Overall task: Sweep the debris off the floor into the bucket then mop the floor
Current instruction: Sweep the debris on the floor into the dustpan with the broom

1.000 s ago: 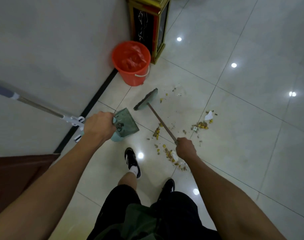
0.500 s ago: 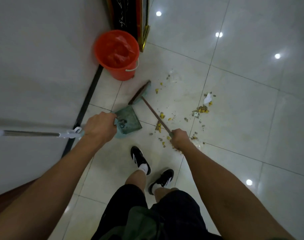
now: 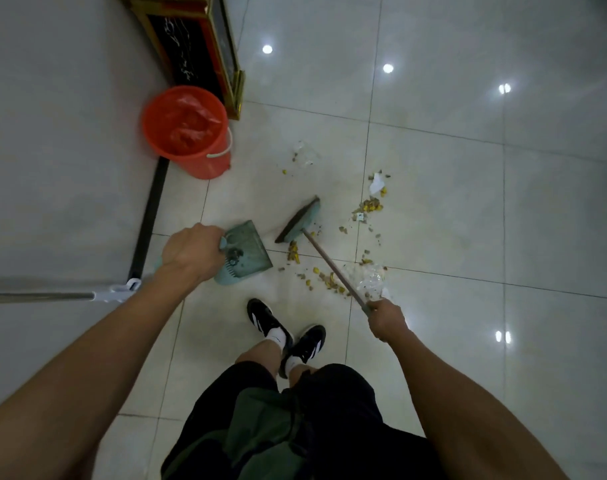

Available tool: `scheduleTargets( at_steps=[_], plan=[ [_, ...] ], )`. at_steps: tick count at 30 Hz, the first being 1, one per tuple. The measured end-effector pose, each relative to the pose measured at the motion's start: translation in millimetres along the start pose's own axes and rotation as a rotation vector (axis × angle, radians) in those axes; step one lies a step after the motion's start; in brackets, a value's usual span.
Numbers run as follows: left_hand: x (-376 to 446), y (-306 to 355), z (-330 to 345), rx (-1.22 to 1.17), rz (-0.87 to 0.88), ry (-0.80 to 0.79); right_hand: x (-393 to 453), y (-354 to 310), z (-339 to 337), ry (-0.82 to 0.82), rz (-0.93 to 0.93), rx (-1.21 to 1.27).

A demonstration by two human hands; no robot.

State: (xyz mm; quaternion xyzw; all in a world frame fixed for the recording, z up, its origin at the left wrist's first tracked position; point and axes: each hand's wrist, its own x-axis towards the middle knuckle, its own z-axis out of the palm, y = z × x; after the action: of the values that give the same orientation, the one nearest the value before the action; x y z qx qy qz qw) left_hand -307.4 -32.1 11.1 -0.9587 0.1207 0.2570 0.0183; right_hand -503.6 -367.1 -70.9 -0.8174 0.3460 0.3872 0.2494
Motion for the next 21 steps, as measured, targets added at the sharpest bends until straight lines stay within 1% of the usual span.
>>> scheduleTargets(
  at_steps=[2, 5, 10, 14, 18, 21],
  plan=[
    [-5.2, 7.2, -3.3, 0.017, 0.002, 0.034, -1.6, 14.8, -2.3, 0.047, -0.002, 0.085],
    [-10.3, 12.8, -7.6, 0.015, 0.010, 0.089, -2.5, 20.5, -4.3, 0.066, -0.023, 0.157],
    [-0.7, 16.1, -20.0, 0.030, 0.027, 0.127, 4.0, -4.3, -12.2, 0.103, -0.074, 0.267],
    [21.0, 10.8, -32.3, 0.053, 0.045, 0.150, 10.5, -48.0, -21.4, 0.134, -0.101, 0.360],
    [62.2, -0.9, -52.2, 0.048, 0.056, 0.113, 33.9, -109.6, -28.0, 0.135, -0.096, 0.380],
    [100.7, -15.8, -71.3, 0.051, 0.099, 0.091, 56.0, -163.8, -37.1, 0.157, -0.080, 0.392]
  ],
)
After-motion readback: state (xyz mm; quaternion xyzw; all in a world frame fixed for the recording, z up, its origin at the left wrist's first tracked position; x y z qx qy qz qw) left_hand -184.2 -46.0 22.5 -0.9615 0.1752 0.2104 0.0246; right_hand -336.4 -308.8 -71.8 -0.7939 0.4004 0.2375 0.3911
